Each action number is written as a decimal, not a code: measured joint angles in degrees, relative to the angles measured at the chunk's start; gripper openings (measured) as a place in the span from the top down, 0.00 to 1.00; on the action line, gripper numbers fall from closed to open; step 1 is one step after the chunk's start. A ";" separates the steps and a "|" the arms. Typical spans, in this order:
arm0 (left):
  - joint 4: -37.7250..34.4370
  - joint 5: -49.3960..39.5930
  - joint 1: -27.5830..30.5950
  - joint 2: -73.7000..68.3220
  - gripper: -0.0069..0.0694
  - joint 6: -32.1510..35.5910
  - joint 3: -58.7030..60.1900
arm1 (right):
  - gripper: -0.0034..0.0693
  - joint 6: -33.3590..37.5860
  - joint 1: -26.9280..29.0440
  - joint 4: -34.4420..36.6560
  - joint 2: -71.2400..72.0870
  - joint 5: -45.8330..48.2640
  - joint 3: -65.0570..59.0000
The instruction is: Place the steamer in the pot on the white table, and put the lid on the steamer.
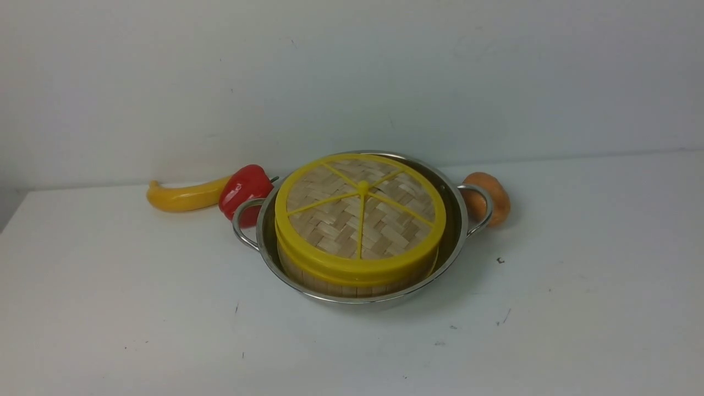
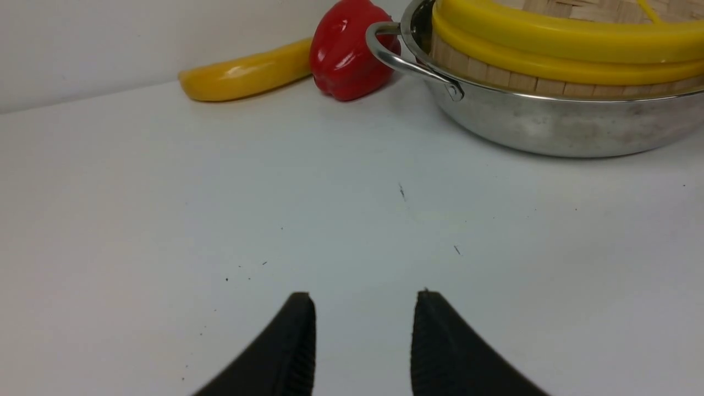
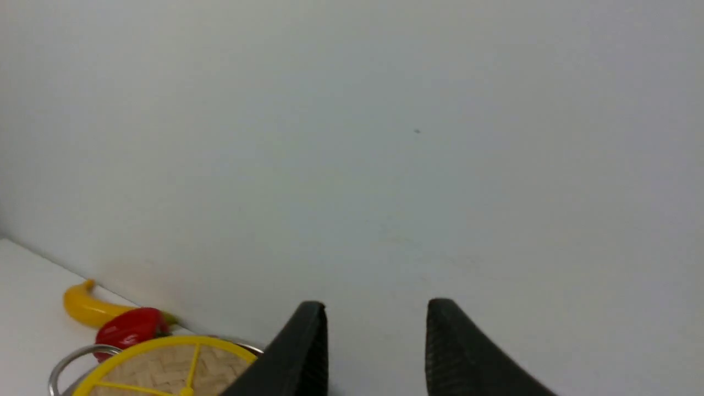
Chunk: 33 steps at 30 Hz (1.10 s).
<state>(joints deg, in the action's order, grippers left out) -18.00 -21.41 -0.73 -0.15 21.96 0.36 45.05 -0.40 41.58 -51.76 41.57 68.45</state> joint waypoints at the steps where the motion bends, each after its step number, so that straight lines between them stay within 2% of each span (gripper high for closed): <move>1: 0.00 0.00 0.00 0.00 0.59 0.00 0.00 | 0.58 -2.90 1.41 -2.20 0.67 1.09 0.00; 6: 0.00 0.00 0.00 0.00 0.59 0.00 0.00 | 0.58 -12.80 3.79 -9.28 1.61 2.77 0.00; 9: 0.00 0.00 0.00 0.00 0.59 0.00 0.00 | 0.58 -16.39 3.85 -10.84 1.61 3.03 0.00; 17: 0.00 0.00 0.00 0.00 0.59 0.00 0.00 | 0.58 -15.78 3.85 -13.83 1.73 5.38 -0.53; 22: 0.00 0.00 0.00 0.00 0.59 0.00 0.00 | 0.58 -17.46 3.85 -18.28 10.49 4.64 -3.78; 27: 0.00 0.00 0.00 0.00 0.59 0.00 0.00 | 0.58 -25.53 3.85 -20.35 26.33 -3.03 -17.16; 29: 0.00 0.00 0.00 0.00 0.59 0.00 0.00 | 0.58 -26.24 3.85 -20.42 30.11 -5.54 -21.85; 33: 0.00 0.00 0.00 0.00 0.59 0.00 0.00 | 0.58 -27.23 3.85 -21.24 42.79 -14.20 -38.98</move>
<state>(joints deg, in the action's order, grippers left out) -18.00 -21.41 -0.73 -0.15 21.96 0.36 17.83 3.45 20.34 -8.96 27.37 29.47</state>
